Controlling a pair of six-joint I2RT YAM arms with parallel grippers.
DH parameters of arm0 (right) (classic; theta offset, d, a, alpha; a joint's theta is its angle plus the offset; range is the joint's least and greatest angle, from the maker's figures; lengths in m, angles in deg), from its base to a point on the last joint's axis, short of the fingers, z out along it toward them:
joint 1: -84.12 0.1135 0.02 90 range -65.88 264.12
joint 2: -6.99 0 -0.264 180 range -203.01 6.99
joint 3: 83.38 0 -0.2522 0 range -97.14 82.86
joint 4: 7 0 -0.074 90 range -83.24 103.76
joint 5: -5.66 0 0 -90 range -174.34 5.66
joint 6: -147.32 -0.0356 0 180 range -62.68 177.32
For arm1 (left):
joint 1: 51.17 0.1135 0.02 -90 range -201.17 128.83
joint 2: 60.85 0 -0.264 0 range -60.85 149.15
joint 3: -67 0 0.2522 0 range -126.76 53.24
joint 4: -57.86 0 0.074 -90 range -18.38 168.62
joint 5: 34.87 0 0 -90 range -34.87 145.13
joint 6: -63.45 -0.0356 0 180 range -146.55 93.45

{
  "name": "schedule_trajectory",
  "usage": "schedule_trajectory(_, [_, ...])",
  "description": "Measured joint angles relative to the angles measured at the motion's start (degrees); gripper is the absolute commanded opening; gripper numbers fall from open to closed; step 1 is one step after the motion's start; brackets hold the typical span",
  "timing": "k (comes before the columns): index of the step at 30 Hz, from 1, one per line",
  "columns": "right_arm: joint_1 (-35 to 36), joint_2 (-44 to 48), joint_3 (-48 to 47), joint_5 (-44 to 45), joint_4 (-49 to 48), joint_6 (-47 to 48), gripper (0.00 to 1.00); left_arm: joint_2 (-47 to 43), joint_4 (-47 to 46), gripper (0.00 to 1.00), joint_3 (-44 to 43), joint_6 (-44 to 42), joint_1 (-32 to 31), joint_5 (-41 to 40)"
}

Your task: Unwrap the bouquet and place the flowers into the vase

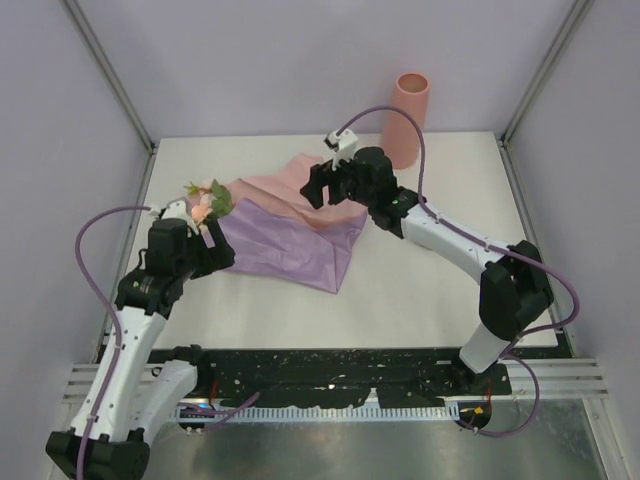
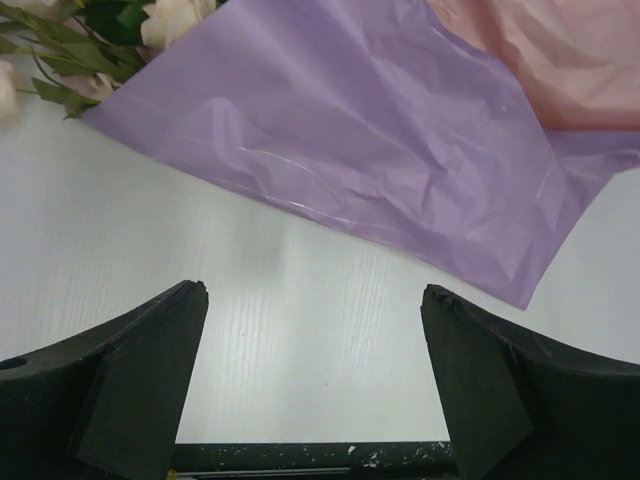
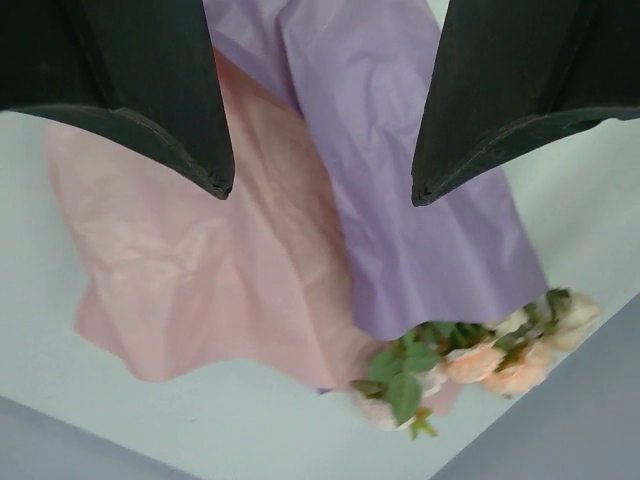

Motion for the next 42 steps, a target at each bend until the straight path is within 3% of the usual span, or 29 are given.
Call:
schedule_trajectory(7, [2.3, -10.1, 1.3, -15.4, -2.1, 0.2, 0.77, -13.0, -6.6, 0.94, 11.2, -2.6, 0.0, 7.8])
schedule_trajectory(11, [2.3, -16.4, 1.3, -16.5, -1.4, 0.2, 0.76, -14.8, -8.7, 0.96, 11.3, -3.5, 0.0, 8.8])
schedule_trajectory(20, [2.3, -22.4, -1.8, -19.0, 1.7, 3.2, 0.6, -12.9, -9.7, 0.97, 11.2, -3.6, 0.0, 8.7])
schedule_trajectory(28, [3.6, -22.5, -2.9, -19.3, 1.6, 6.1, 0.07, -13.8, -9.7, 0.96, 11.2, -3.5, 0.0, 8.3])
schedule_trajectory(34, [5.4, -21.3, -0.6, -17.6, -0.7, 6.3, 0.06, -13.4, -9.6, 0.96, 11.2, -3.1, 0.0, 6.4])
schedule_trajectory(42, [8.7, -11.8, 2.4, -16.7, -1.2, 6.2, 0.06, -12.1, -6.9, 0.96, 10.0, -1.6, 0.0, -3.4])
